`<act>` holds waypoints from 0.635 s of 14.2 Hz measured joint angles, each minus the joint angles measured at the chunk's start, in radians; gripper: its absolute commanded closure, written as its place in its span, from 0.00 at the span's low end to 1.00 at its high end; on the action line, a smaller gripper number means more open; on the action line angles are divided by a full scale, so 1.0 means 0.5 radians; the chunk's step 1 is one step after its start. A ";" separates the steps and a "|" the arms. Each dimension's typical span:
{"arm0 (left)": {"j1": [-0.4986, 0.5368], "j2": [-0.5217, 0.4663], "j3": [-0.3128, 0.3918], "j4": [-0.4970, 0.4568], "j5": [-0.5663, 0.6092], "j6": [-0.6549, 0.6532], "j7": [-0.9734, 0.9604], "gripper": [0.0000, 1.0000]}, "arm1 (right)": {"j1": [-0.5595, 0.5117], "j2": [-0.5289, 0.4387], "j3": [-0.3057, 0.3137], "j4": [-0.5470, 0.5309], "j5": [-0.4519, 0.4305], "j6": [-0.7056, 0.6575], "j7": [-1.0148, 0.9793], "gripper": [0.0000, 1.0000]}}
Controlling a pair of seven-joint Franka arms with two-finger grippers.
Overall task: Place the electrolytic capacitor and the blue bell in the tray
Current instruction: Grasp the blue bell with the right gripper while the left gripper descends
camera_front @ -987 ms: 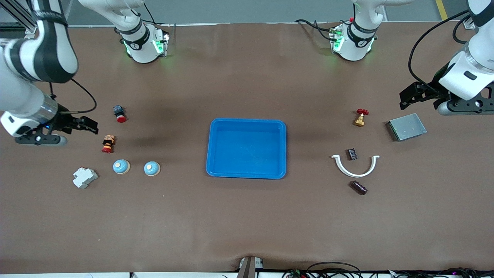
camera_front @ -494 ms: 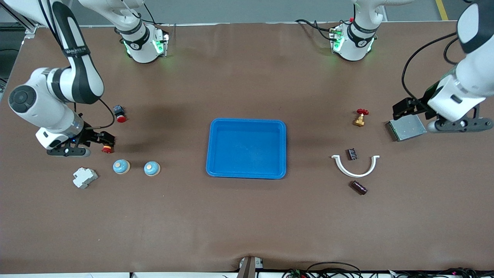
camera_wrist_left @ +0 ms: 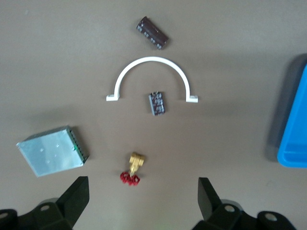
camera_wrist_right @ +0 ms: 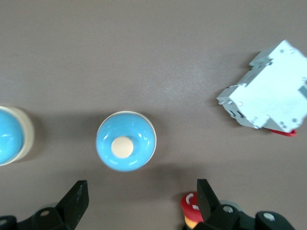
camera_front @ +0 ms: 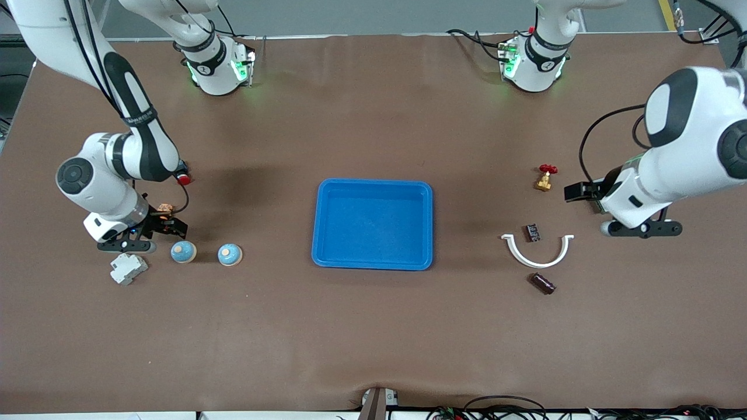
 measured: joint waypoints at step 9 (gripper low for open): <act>0.009 0.104 0.002 -0.456 0.000 0.567 -0.106 0.00 | 0.000 0.208 0.019 0.066 0.092 0.170 0.007 0.00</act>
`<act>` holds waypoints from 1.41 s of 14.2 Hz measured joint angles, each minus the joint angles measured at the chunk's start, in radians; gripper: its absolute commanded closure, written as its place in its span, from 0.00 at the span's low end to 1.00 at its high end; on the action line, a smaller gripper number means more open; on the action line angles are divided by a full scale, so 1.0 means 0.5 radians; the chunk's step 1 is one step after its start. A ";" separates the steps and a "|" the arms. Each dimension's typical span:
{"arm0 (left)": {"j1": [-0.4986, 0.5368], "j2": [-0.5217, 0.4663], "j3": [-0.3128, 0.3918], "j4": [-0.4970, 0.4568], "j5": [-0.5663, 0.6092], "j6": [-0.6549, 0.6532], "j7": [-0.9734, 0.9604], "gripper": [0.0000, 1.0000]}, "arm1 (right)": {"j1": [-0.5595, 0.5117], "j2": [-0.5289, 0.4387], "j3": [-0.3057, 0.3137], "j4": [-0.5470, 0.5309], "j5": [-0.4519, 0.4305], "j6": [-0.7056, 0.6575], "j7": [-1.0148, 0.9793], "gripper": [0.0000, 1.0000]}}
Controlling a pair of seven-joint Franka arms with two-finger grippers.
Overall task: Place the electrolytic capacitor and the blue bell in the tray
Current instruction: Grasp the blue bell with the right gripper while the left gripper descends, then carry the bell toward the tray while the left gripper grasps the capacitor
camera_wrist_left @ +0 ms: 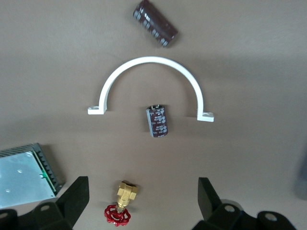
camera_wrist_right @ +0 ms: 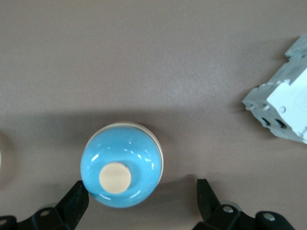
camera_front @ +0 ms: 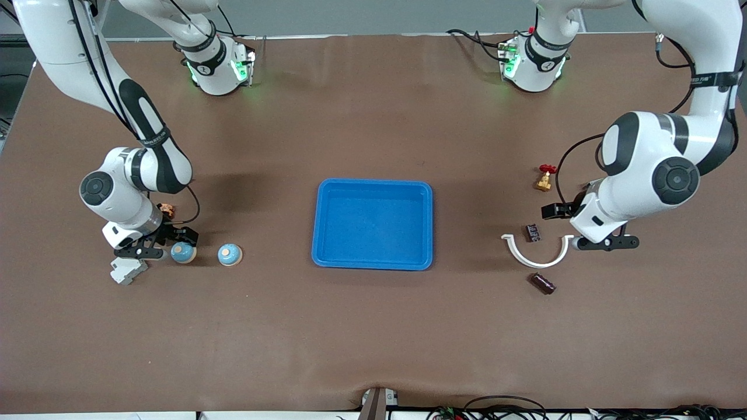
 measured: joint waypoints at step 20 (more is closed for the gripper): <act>-0.020 0.503 0.000 0.048 0.031 0.367 -0.199 0.00 | 0.041 0.043 0.029 0.113 0.102 -0.009 0.013 1.00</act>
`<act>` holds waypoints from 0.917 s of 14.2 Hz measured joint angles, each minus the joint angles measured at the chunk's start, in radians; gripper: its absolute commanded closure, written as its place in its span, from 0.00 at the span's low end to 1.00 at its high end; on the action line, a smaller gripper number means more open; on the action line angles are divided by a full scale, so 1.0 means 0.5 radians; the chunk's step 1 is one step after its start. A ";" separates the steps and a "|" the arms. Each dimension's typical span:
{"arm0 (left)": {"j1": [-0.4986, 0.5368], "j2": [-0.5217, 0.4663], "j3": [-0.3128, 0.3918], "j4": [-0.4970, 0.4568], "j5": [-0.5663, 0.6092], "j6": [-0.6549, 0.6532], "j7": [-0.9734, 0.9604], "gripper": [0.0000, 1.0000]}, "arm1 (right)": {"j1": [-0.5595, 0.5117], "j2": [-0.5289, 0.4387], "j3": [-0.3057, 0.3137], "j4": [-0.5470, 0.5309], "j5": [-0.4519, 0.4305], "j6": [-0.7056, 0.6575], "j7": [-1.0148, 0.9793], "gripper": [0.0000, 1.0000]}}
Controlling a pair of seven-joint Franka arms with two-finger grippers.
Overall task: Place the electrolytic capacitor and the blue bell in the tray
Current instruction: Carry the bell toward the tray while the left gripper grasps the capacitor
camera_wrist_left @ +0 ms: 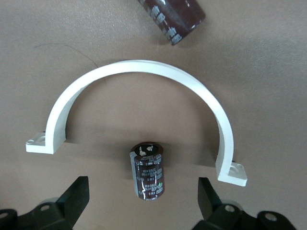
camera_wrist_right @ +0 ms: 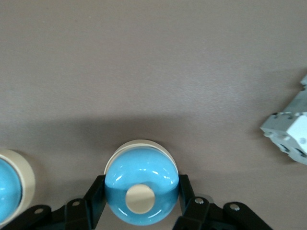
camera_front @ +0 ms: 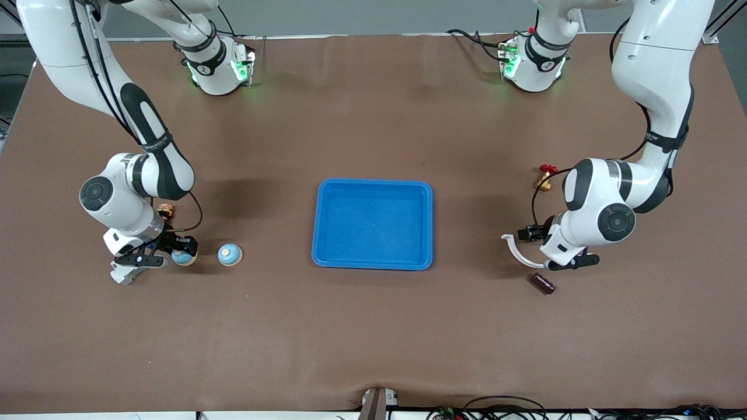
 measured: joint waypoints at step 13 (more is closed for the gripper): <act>-0.030 0.070 -0.001 0.004 0.000 0.011 -0.172 0.15 | 0.513 -0.398 0.022 0.239 0.083 -0.975 0.978 1.00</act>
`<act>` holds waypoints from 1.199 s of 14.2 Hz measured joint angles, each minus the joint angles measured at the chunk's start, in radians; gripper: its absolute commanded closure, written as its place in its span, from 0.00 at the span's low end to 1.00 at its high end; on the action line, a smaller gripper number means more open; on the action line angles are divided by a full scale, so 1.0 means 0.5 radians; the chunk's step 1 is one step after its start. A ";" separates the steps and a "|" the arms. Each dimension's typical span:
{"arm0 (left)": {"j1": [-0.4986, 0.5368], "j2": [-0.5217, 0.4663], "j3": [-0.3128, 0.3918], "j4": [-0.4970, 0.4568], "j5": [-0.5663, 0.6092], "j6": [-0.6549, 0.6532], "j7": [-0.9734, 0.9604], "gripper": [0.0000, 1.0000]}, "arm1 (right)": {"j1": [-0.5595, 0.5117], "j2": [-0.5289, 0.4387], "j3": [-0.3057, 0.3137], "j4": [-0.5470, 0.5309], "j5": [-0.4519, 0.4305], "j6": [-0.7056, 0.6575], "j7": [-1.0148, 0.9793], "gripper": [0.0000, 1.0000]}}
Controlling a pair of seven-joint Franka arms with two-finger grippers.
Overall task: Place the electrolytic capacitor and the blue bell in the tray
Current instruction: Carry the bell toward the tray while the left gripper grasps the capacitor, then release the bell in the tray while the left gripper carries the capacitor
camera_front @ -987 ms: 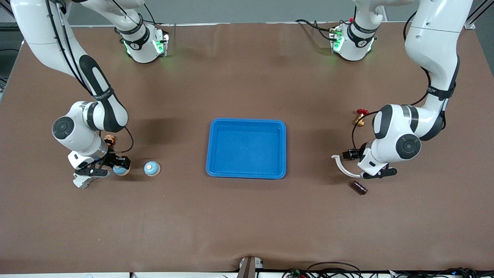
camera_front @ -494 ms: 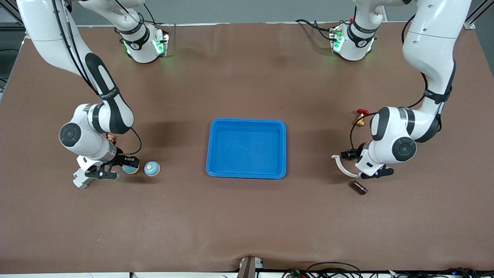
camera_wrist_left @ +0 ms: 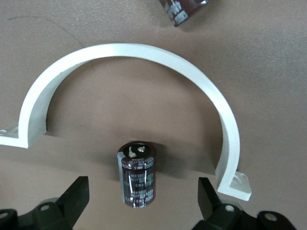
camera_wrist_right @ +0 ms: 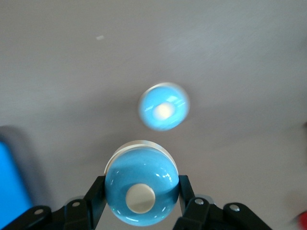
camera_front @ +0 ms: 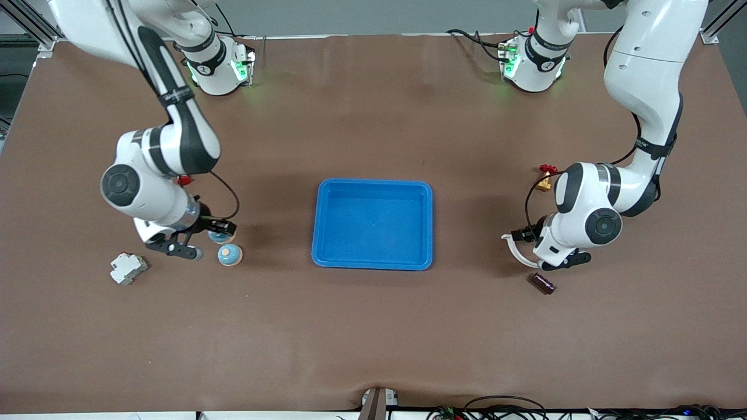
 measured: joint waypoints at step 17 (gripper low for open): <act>-0.015 -0.033 -0.006 0.346 0.001 -0.383 -0.307 1.00 | 0.890 0.238 0.004 0.008 0.035 0.458 1.429 1.00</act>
